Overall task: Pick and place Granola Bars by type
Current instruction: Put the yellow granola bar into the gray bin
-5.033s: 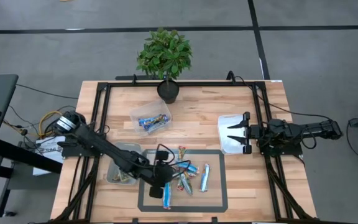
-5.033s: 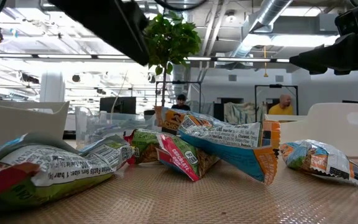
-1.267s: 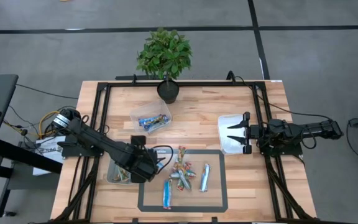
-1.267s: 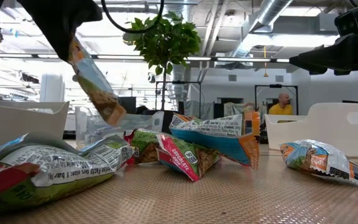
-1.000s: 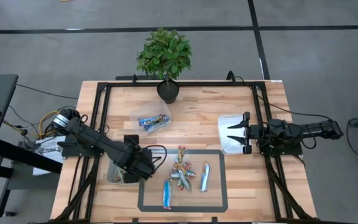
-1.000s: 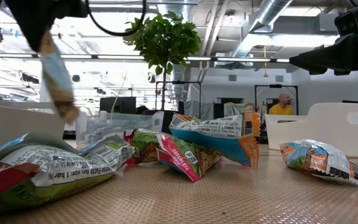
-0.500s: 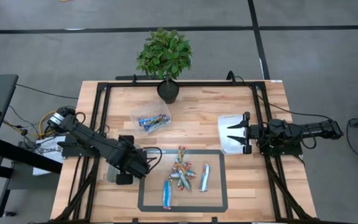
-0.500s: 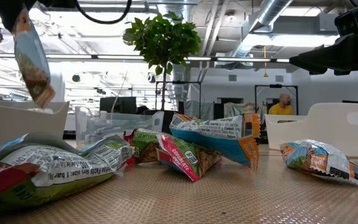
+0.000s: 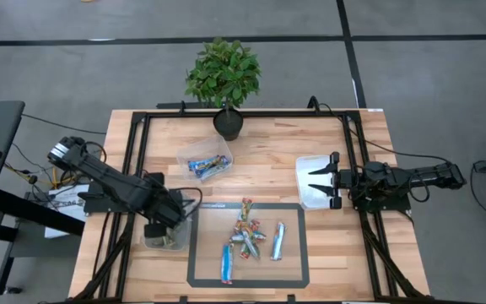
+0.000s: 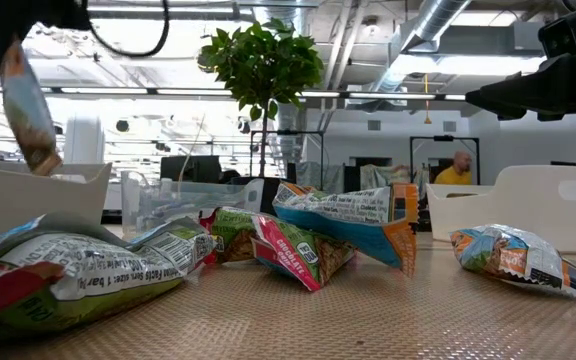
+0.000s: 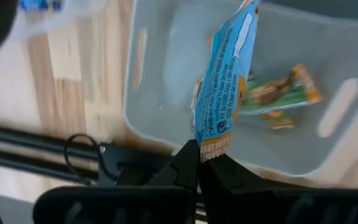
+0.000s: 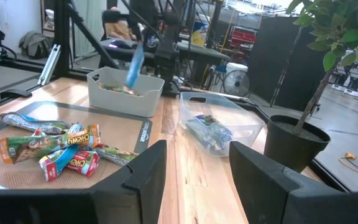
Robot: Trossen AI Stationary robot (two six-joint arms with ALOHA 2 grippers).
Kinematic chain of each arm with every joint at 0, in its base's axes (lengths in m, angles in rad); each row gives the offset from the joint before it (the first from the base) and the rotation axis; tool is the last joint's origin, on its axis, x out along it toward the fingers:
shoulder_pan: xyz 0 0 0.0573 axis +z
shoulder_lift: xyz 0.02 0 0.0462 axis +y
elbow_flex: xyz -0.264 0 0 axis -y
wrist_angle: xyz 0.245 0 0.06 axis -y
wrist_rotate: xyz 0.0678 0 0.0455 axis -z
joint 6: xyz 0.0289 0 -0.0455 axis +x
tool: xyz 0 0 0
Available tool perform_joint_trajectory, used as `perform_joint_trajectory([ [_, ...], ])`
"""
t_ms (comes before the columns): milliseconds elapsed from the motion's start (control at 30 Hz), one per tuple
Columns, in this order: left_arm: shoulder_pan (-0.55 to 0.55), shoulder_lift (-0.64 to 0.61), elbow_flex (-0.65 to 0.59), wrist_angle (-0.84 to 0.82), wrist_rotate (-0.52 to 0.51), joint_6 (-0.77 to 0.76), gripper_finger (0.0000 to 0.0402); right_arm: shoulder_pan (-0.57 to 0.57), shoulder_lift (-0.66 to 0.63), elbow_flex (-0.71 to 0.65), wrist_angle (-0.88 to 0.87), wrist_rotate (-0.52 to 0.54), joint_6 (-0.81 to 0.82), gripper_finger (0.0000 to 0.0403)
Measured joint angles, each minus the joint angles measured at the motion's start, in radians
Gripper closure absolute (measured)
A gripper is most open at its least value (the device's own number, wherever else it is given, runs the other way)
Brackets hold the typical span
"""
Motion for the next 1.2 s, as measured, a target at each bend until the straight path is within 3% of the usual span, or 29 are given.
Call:
perform_joint_trajectory([
  [267, 0.032, -0.071, -0.168, 0.013, 0.007, -0.020, 0.0402, 0.000, 0.000, 0.000, 0.000, 0.000, 0.000, 0.0232],
  [600, 0.032, -0.083, -0.278, 0.237, 0.081, -0.100, 0.0395, 0.000, 0.000, 0.000, 0.000, 0.000, 0.000, 0.0232],
  [733, 0.032, -0.081, -0.288, 0.287, 0.102, -0.172, 0.0356, 0.000, 0.000, 0.000, 0.000, 0.000, 0.000, 0.0232],
  [1000, 0.022, -0.081, -0.287, 0.426, 0.139, -0.253, 0.0237, 0.000, 0.000, 0.000, 0.000, 0.000, 0.000, 0.0232],
  [1200, 0.005, -0.081, -0.287, 0.530, 0.155, -0.294, 0.0190, 0.000, 0.000, 0.000, 0.000, 0.000, 0.000, 0.0232],
])
